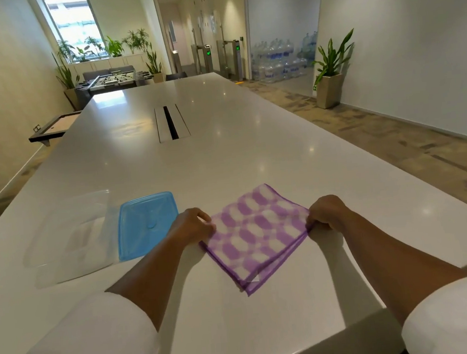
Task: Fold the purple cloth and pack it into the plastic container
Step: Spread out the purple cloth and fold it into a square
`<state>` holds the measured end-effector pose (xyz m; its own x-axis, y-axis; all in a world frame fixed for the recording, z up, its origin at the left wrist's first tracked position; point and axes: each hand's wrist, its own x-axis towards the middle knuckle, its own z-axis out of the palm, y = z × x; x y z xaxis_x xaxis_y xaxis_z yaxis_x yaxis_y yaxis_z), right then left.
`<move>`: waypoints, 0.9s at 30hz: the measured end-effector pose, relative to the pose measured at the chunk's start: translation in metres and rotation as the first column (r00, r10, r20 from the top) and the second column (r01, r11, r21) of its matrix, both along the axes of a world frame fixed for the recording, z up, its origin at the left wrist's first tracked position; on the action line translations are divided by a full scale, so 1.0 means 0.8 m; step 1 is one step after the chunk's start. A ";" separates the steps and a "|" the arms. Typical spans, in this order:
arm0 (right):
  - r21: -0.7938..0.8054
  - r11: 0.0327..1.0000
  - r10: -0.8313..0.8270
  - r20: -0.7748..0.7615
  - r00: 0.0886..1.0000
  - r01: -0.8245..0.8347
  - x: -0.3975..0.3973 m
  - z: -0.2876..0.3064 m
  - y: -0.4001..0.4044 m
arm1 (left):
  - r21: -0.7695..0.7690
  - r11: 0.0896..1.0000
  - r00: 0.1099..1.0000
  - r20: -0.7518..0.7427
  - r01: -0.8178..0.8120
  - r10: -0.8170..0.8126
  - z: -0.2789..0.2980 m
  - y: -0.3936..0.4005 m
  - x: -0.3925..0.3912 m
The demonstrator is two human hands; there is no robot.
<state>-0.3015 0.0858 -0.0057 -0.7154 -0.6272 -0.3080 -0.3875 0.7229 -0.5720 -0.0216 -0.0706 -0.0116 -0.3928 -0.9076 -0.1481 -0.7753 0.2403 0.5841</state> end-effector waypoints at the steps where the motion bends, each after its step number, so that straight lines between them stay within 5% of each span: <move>1: -0.028 1.000 -0.003 -0.019 1.000 0.002 -0.002 0.000 0.000 | 0.051 0.998 0.997 0.067 0.035 -0.038 -0.003 -0.001 0.000; 5: -0.169 0.986 -0.007 -0.072 0.997 -0.005 -0.007 -0.004 -0.004 | 0.361 0.917 0.903 0.314 0.171 -0.292 0.019 -0.002 -0.008; 8: -0.242 0.970 0.010 -0.075 0.997 -0.028 -0.004 -0.004 -0.012 | 0.653 0.750 0.799 0.393 0.107 -0.456 0.045 0.000 -0.022; 10: -0.275 0.959 0.054 -0.077 0.996 -0.073 0.000 -0.003 -0.020 | 0.711 0.697 0.724 0.430 0.097 -0.539 0.056 0.001 -0.029; 12: -0.294 0.947 0.100 -0.108 0.989 -0.128 0.004 0.000 -0.028 | 0.618 0.772 0.721 0.465 0.152 -0.514 0.059 -0.004 -0.037; 14: -0.302 0.936 0.140 -0.144 0.980 -0.179 0.009 0.002 -0.039 | 0.338 0.913 0.807 0.459 0.229 -0.373 0.053 -0.016 -0.044; 17: -0.316 0.918 0.186 -0.193 0.963 -0.241 0.017 0.006 -0.057 | 0.078 0.987 0.970 0.186 0.143 -0.156 0.039 -0.034 -0.049; 27: -0.498 0.770 0.295 -0.275 0.915 -0.398 0.036 0.014 -0.110 | 0.223 0.973 0.995 -0.095 0.063 -0.043 0.026 -0.044 -0.049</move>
<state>-0.2729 -0.0022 0.0057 -0.4249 -0.8683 0.2559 -0.6798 0.1193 -0.7236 -0.0611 -0.1060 0.0094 -0.4604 -0.8321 -0.3091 -0.7076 0.1337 0.6938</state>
